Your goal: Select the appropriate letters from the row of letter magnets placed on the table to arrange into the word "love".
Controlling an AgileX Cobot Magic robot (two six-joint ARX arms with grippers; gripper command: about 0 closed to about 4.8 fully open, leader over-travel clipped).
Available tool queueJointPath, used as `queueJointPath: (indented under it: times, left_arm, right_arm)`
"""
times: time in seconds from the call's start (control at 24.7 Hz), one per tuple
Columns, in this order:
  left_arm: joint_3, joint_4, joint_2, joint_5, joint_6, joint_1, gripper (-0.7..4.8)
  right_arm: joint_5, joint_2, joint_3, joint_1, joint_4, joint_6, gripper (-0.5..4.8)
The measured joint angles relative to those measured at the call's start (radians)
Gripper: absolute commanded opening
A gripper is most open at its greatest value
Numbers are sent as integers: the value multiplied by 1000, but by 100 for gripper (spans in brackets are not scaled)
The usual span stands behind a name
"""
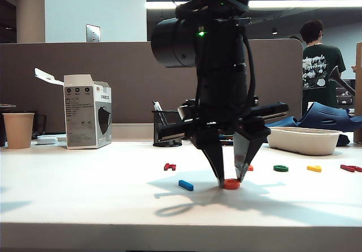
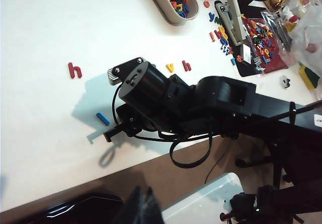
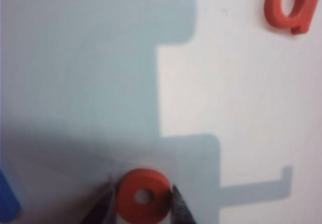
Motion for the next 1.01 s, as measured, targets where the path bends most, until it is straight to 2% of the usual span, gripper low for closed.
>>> queueJointPath:
  times: [0.36, 0.49, 0.69, 0.81, 1.01]
  left_arm:
    - [0, 0, 0, 0, 0, 0, -5]
    - [0, 0, 0, 0, 0, 0, -5]
    - [0, 0, 0, 0, 0, 0, -5]
    - [0, 0, 0, 0, 0, 0, -5]
    - [0, 0, 0, 0, 0, 0, -5]
  right_arm:
    - [-31, -2, 2, -3, -24, 0, 120]
    - [-31, -2, 3, -3, -23, 0, 191]
    - [-39, -2, 4, -4, -22, 0, 191]
    - [-55, -3, 4, -4, -21, 0, 218]
    - [-75, 5, 28, -4, -29, -5, 219]
